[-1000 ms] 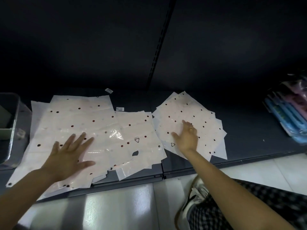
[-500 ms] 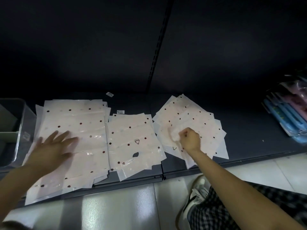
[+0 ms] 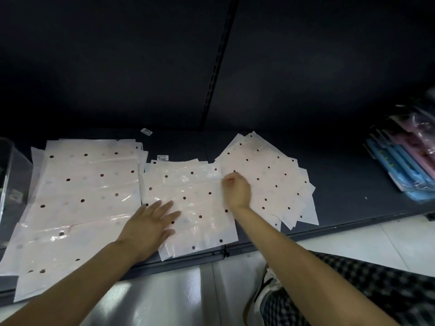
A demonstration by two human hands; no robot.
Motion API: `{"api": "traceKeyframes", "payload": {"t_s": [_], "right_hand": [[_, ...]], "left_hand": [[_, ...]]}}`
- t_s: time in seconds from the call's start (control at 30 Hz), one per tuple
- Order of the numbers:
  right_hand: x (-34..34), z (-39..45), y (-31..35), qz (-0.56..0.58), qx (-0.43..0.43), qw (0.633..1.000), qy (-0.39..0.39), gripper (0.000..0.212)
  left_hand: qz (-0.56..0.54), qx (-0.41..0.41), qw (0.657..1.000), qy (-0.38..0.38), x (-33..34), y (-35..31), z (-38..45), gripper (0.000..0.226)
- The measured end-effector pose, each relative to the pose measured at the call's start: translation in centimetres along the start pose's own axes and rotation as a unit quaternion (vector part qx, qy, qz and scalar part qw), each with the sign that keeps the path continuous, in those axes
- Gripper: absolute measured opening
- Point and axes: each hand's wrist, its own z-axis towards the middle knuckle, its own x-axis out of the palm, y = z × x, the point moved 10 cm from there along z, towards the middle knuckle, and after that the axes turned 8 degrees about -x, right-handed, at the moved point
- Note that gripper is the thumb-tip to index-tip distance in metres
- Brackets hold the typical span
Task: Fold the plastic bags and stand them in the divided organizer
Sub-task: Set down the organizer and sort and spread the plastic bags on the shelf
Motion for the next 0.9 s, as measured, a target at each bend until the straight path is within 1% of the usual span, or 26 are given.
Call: {"api": "traceKeyframes", "payload": {"t_s": [0.03,0.07,0.1,0.13,0.17,0.2,0.23,0.27,0.3,0.37,0.43,0.47,0.5,0.57,0.6,0.63,0.7,0.77,0.83,0.9], "right_hand": [[-1.9,0.8,-1.4,-0.059,-0.017,0.998,-0.009,0.026],[-3.5,1.6,-3.4,-0.127,-0.019,0.992,0.000,0.039],[-4.8,2.1,-5.6,-0.191,-0.006,0.981,0.022,0.051],[-5.9,2.4,-7.7,-0.244,0.012,0.969,0.044,0.057],[-6.7,2.5,-9.4,-0.284,0.021,0.957,0.058,0.057],[-7.4,2.5,-10.4,-0.311,0.019,0.948,0.057,0.052],[-7.8,2.4,-10.7,-0.324,0.006,0.945,0.041,0.044],[-8.3,2.4,-10.5,-0.322,-0.010,0.947,0.013,0.036],[-8.7,2.3,-10.2,-0.308,-0.020,0.951,-0.018,0.029],[-9.0,2.3,-9.7,-0.271,-0.016,0.961,-0.052,0.022],[-8.4,2.5,-8.8,-0.258,-0.015,0.965,-0.052,0.022],[-7.8,2.7,-8.2,-0.261,-0.029,0.964,-0.038,0.023],[-6.8,2.8,-7.6,-0.269,-0.046,0.962,-0.005,0.028],[-4.6,2.5,-7.9,-0.297,-0.048,0.949,0.091,0.053],[-4.3,2.3,-8.2,-0.305,-0.042,0.945,0.113,0.058],[-4.4,2.2,-8.3,-0.311,-0.044,0.943,0.109,0.056],[-5.4,2.0,-8.0,-0.322,-0.065,0.942,0.066,0.040],[-6.2,1.8,-7.4,-0.321,-0.084,0.943,0.033,0.030],[-7.0,1.6,-6.6,-0.304,-0.088,0.948,0.008,0.032],[-7.8,1.3,-4.8,-0.259,-0.085,0.962,-0.024,0.034]], "left_hand": [[0.015,0.001,1.000,-0.008,0.0,0.2,0.0,0.053],[0.022,0.005,1.000,-0.014,-0.1,0.2,-0.1,0.059],[0.017,0.008,1.000,-0.015,-0.3,0.3,-0.2,0.075],[0.014,0.008,1.000,-0.011,-0.6,0.4,-0.2,0.090],[0.009,0.003,1.000,-0.016,-1.0,0.6,-0.3,0.094],[-0.001,-0.006,1.000,-0.021,-1.2,0.9,-0.3,0.087],[-0.002,-0.020,1.000,-0.019,-1.1,1.4,-0.4,0.071],[0.000,-0.030,0.999,-0.016,-0.8,1.7,-0.4,0.057],[0.001,-0.037,0.999,-0.007,-0.3,1.8,-0.3,0.051],[-0.006,-0.042,0.999,-0.001,-0.3,1.5,-0.2,0.050],[-0.018,-0.035,0.999,-0.017,-1.1,0.8,0.0,0.050],[-0.028,-0.029,0.999,-0.028,-1.5,0.4,0.1,0.049],[-0.036,-0.021,0.999,-0.031,-1.7,-0.1,0.1,0.049],[-0.043,0.003,0.999,-0.019,-1.7,-1.3,0.1,0.049],[-0.040,0.013,0.999,-0.005,-1.4,-1.8,0.0,0.049],[-0.032,0.019,0.999,0.013,-0.9,-2.1,-0.3,0.050],[-0.014,0.024,0.998,0.049,0.3,-2.1,-1.0,0.052],[0.000,0.028,0.997,0.066,0.9,-1.9,-1.5,0.054],[-0.006,0.030,0.997,0.065,0.7,-1.9,-1.6,0.055],[-0.060,0.031,0.997,0.044,-0.3,-2.3,-1.5,0.055]]}}
